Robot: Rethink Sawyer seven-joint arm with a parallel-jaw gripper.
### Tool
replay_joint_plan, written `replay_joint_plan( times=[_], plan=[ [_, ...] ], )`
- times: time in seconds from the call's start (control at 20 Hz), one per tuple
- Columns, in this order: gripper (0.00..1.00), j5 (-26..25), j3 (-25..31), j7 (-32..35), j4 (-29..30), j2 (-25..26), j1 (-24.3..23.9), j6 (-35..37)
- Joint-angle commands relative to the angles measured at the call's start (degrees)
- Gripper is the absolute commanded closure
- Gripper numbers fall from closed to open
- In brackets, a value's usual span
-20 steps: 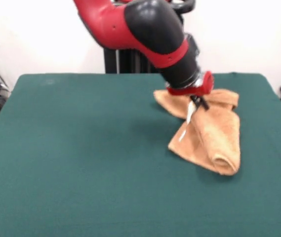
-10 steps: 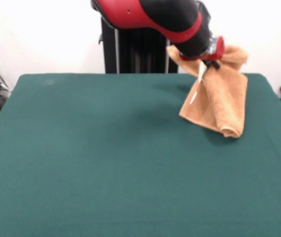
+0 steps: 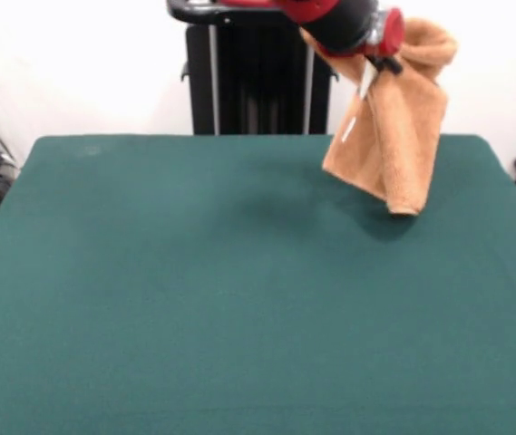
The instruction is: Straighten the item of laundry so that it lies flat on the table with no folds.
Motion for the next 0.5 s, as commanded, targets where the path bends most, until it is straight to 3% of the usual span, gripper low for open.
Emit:
replay_joint_plan(
  times=[0.05,0.25,0.5],
  plan=[
    [1.00,7.30,2.03,21.23,-2.26,-10.96,4.15,14.33],
    [1.00,3.47,-1.24,24.19,-9.78,-12.87,6.63,15.18],
    [1.00,-8.60,-9.72,26.83,-22.75,-12.45,12.36,9.24]
  ],
)
